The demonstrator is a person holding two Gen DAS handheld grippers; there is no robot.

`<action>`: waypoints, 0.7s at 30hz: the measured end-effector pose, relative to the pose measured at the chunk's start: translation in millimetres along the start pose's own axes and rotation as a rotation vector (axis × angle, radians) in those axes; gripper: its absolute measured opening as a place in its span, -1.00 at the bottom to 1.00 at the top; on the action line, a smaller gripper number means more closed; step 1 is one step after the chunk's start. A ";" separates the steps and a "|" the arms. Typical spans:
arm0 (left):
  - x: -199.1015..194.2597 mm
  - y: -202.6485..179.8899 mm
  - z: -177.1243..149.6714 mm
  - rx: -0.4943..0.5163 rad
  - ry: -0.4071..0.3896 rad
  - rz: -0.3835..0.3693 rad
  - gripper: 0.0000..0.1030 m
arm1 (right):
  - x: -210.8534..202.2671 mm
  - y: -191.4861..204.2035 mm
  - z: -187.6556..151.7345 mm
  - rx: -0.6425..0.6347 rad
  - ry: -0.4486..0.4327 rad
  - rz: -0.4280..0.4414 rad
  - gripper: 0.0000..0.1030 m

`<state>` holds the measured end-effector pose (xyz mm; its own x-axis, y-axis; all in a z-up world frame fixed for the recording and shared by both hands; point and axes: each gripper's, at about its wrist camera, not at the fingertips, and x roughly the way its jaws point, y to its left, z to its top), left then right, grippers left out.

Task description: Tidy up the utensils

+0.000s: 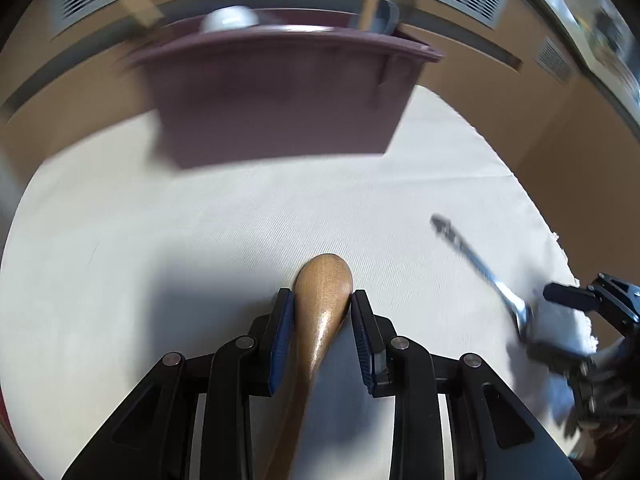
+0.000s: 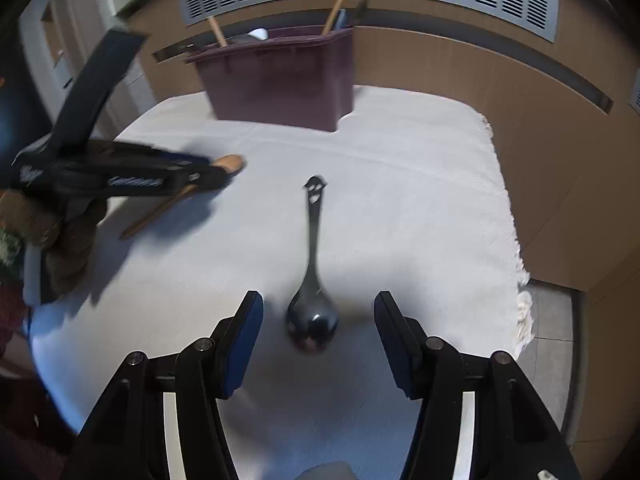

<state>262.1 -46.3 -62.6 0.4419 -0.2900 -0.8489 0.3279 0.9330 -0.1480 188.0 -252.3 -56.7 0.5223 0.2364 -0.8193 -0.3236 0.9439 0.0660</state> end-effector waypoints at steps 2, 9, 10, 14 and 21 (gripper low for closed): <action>-16.1 9.1 -17.5 -0.046 -0.035 0.014 -0.41 | -1.0 2.5 -1.9 -0.005 -0.006 -0.012 -0.05; -38.8 24.5 -45.5 -0.097 -0.074 0.008 -0.41 | 17.1 10.3 27.6 -0.019 0.000 -0.018 -0.52; -39.5 25.4 -46.7 -0.098 -0.075 0.007 -0.41 | 23.2 12.5 34.6 -0.031 0.008 -0.028 -0.60; -37.3 21.9 -43.4 -0.113 -0.088 -0.012 -0.41 | 46.6 16.9 51.2 -0.052 0.080 -0.062 -0.62; -52.6 33.0 -42.1 -0.163 -0.149 -0.045 -0.41 | 43.1 17.8 51.7 -0.031 0.071 -0.067 -0.87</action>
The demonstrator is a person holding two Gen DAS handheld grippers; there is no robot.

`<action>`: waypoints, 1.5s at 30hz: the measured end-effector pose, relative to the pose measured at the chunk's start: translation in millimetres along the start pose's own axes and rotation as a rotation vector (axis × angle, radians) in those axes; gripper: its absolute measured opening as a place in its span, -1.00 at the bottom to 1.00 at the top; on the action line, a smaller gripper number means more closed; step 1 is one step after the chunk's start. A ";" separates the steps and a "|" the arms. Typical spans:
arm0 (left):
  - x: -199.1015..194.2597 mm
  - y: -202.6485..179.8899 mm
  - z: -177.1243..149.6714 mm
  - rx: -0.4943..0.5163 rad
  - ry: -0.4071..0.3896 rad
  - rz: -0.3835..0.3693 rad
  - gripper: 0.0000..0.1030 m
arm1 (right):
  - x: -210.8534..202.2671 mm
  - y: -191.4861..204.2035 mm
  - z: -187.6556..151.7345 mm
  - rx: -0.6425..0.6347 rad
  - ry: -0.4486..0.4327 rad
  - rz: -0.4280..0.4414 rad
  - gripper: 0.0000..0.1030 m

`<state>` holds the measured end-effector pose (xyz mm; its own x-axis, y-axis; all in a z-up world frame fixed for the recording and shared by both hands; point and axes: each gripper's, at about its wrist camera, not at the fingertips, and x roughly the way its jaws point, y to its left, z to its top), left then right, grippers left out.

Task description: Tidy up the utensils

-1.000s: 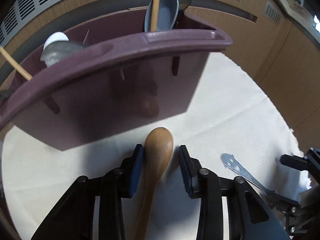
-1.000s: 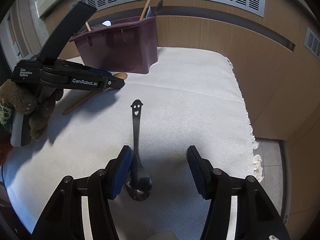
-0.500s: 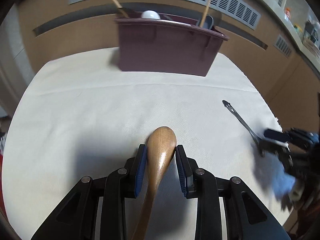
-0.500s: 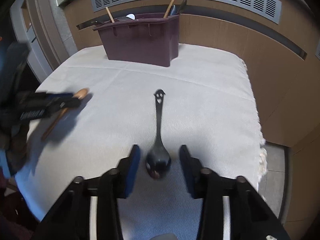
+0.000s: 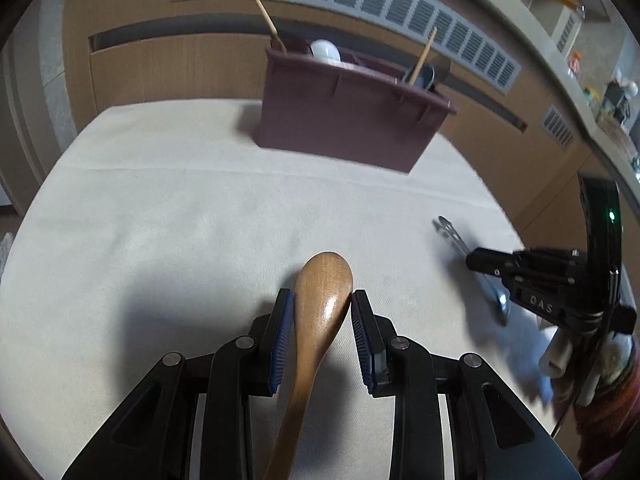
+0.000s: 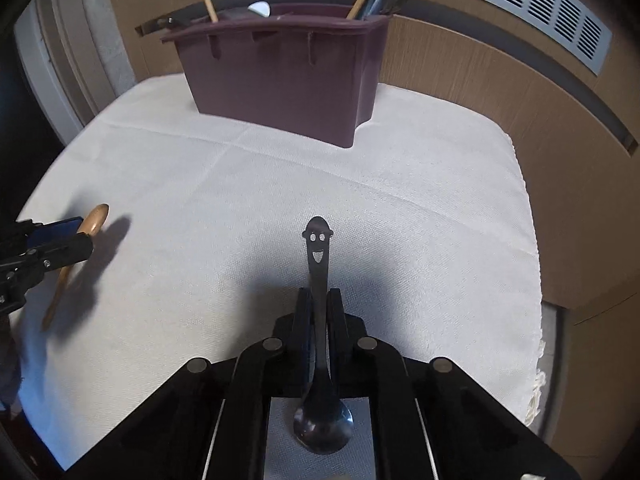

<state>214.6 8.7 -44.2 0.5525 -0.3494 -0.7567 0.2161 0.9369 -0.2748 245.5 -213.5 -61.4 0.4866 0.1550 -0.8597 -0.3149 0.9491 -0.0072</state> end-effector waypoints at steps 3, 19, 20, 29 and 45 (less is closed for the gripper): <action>-11.1 0.6 4.8 -0.005 -0.040 -0.002 -0.41 | -19.5 -5.3 -1.8 0.047 -0.065 0.035 -0.86; -46.9 -17.8 26.6 0.021 -0.147 -0.012 -0.41 | -98.7 0.7 -5.5 0.038 -0.284 0.101 -0.93; -46.0 -17.1 26.6 0.016 -0.144 -0.008 -0.41 | -93.1 -0.5 -5.1 0.024 -0.249 0.098 -0.92; -29.2 -2.6 19.2 -0.025 -0.088 0.005 -0.41 | -34.2 5.6 -32.0 -0.067 -0.042 0.117 -0.50; 16.2 13.1 18.2 -0.033 0.037 0.107 -0.39 | -16.1 8.6 -20.0 -0.101 -0.079 0.046 -0.49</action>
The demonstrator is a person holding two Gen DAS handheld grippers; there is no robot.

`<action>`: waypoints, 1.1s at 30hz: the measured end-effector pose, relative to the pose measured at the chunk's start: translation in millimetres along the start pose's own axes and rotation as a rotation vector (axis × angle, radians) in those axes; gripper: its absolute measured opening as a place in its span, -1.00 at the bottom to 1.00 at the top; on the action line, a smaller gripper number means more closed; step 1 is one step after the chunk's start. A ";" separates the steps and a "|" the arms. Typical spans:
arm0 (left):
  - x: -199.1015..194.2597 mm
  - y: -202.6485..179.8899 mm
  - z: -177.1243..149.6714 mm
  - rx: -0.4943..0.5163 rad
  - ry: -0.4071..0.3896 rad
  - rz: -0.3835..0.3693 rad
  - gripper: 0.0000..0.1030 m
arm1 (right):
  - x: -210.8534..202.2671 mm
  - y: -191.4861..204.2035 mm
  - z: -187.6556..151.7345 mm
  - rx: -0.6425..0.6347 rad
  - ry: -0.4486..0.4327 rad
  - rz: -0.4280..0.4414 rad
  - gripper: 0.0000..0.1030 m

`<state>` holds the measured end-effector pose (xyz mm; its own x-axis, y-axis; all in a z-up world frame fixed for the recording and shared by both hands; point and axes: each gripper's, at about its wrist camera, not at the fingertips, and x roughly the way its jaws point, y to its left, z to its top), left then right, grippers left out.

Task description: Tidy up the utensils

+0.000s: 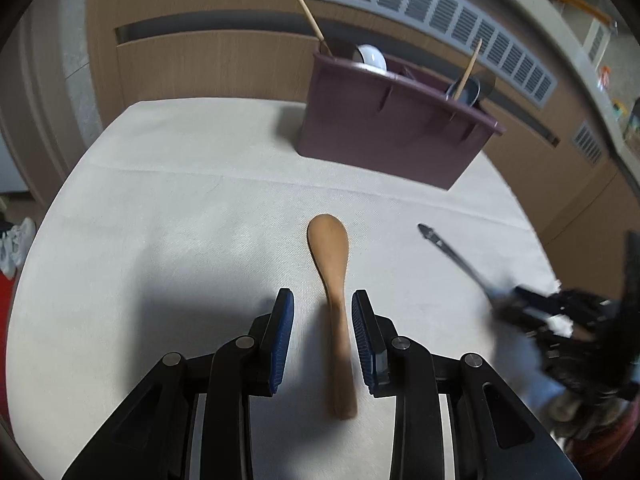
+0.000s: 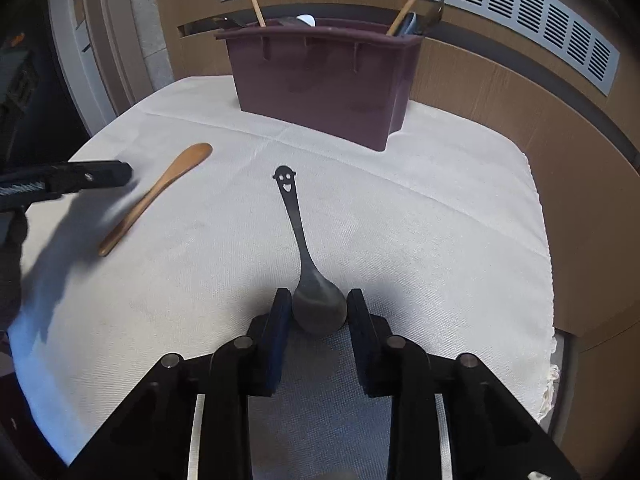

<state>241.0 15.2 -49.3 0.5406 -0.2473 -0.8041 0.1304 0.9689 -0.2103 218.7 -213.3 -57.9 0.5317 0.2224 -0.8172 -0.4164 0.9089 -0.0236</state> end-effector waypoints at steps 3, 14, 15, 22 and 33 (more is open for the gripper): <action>11.8 -12.5 9.3 0.062 0.018 0.020 -0.38 | -23.1 -0.3 8.7 0.010 -0.080 -0.005 -0.49; 58.5 -28.4 37.8 0.142 0.069 0.137 -0.19 | -68.4 -8.0 57.6 0.038 -0.273 0.020 -0.49; 58.7 -27.2 38.2 0.129 0.072 0.135 -0.19 | -65.0 -9.4 59.2 0.046 -0.268 0.021 -0.49; 49.3 -16.4 39.5 0.026 0.045 0.066 -0.41 | -60.9 -9.6 62.6 0.055 -0.279 0.008 -0.49; -76.5 -34.5 62.1 0.038 -0.370 -0.054 -0.41 | -95.7 -9.7 70.4 0.064 -0.359 -0.008 -0.49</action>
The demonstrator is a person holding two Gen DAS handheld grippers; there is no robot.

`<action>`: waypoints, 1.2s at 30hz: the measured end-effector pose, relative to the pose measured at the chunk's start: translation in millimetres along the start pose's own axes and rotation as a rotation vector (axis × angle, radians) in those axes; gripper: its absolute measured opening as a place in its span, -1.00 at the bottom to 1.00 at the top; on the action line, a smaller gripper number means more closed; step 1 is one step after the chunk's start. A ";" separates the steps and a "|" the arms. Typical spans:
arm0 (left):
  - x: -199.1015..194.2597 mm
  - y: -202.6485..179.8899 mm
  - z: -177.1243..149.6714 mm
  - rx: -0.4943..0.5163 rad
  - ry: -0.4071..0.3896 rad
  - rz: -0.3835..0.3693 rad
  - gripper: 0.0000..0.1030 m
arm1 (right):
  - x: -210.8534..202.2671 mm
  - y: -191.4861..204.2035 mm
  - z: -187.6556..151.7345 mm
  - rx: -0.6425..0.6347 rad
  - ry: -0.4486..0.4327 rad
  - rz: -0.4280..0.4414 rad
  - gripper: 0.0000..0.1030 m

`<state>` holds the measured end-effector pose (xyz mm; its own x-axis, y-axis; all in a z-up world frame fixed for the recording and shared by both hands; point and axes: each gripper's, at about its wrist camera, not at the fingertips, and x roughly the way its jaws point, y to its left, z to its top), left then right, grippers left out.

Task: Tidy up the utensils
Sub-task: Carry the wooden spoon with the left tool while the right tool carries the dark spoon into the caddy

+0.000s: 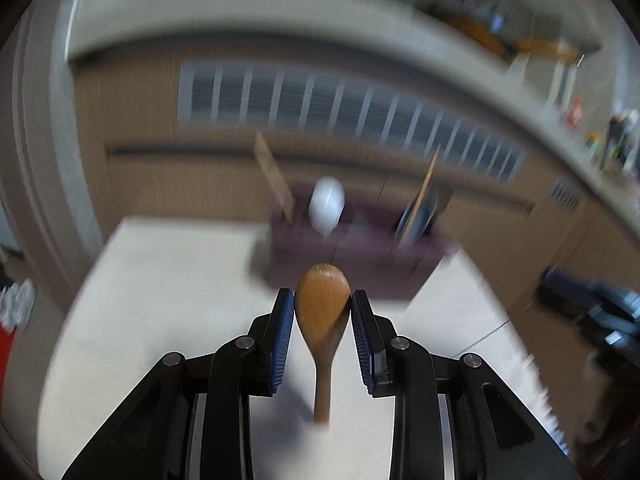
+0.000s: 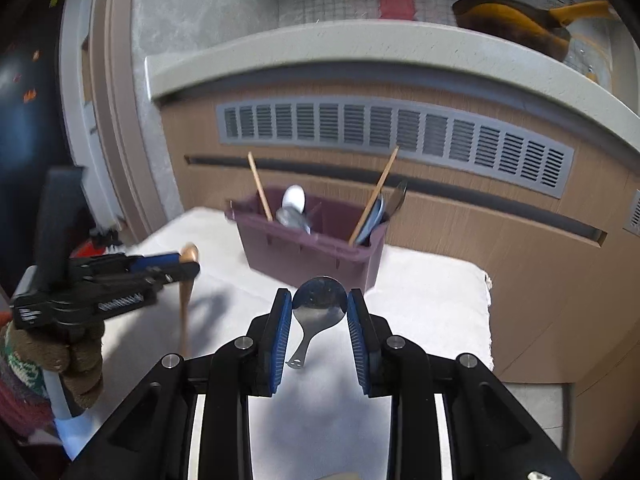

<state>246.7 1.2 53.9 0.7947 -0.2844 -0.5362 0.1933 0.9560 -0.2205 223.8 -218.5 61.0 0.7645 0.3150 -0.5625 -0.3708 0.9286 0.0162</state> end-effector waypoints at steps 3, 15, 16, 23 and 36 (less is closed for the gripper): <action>-32.8 -8.1 53.1 0.017 -0.157 -0.052 -0.41 | -25.4 -5.1 28.2 0.027 -0.125 0.013 -0.49; -16.1 -12.2 153.6 0.105 -0.302 -0.094 -0.41 | -20.2 -13.2 157.4 -0.112 -0.185 -0.104 -0.49; -5.2 -9.2 151.5 0.101 -0.277 -0.099 -0.41 | -9.9 -13.1 158.0 -0.122 -0.161 -0.109 -0.49; 58.6 2.9 127.1 0.049 -0.115 -0.107 -0.41 | 61.6 -12.9 135.2 -0.150 0.019 -0.107 -0.49; 36.1 20.7 59.0 0.012 -0.088 -0.043 0.13 | 81.4 -45.8 77.3 0.103 0.117 0.049 -0.47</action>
<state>313.4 15.0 78.1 0.8332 -0.3179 -0.4525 0.2346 0.9442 -0.2314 343.7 -220.3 78.4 0.6778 0.3409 -0.6514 -0.3455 0.9298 0.1272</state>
